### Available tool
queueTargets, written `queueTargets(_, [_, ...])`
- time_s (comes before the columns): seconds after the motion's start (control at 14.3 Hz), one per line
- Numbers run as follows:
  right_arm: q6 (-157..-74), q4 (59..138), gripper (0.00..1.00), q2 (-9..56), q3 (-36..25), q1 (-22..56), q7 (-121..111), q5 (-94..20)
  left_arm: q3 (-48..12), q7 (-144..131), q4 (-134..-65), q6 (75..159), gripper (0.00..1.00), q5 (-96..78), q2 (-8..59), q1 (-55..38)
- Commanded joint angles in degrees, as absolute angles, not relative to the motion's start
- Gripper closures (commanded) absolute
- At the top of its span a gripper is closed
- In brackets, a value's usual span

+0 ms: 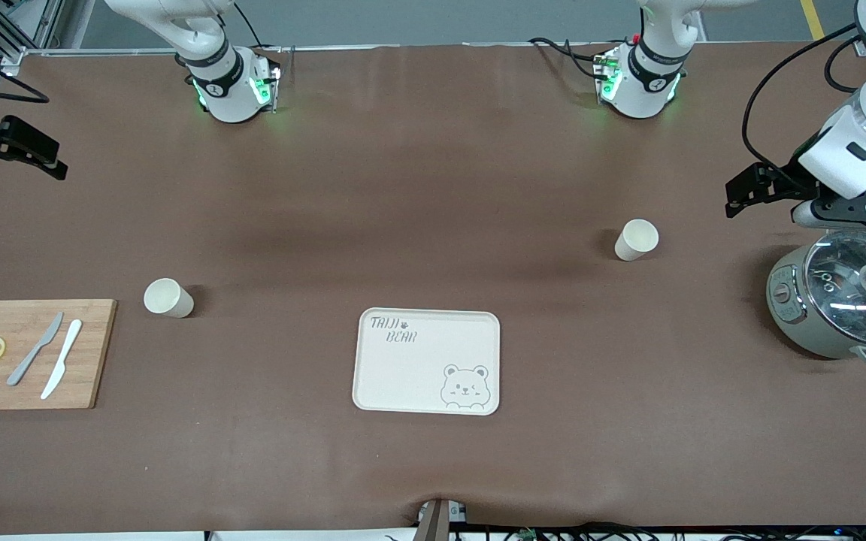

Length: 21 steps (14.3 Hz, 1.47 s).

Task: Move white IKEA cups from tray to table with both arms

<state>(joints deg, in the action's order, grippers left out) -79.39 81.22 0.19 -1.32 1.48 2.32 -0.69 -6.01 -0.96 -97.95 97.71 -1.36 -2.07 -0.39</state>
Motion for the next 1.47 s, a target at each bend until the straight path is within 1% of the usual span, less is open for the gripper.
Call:
queueTargets(0.0, [-79.1,80.2,0.00,0.4,-3.2,3.1,0.8,-0.6,-6.1,-1.8,-97.0,97.9,0.00,-1.9,-2.0,-1.1])
queueTargets(0.56, [-79.2,80.2,0.00,0.4,-3.0,3.1,0.8,-0.8,-6.1,-1.1,-97.5,96.2,0.00,-1.8,-2.0,-1.1])
queueTargets(1.4, [-79.3,80.2,0.00,0.4,-3.0,3.0,0.7,-0.8,-6.2,-1.6,-97.6,96.0,0.00,-1.8,-1.9,-1.1])
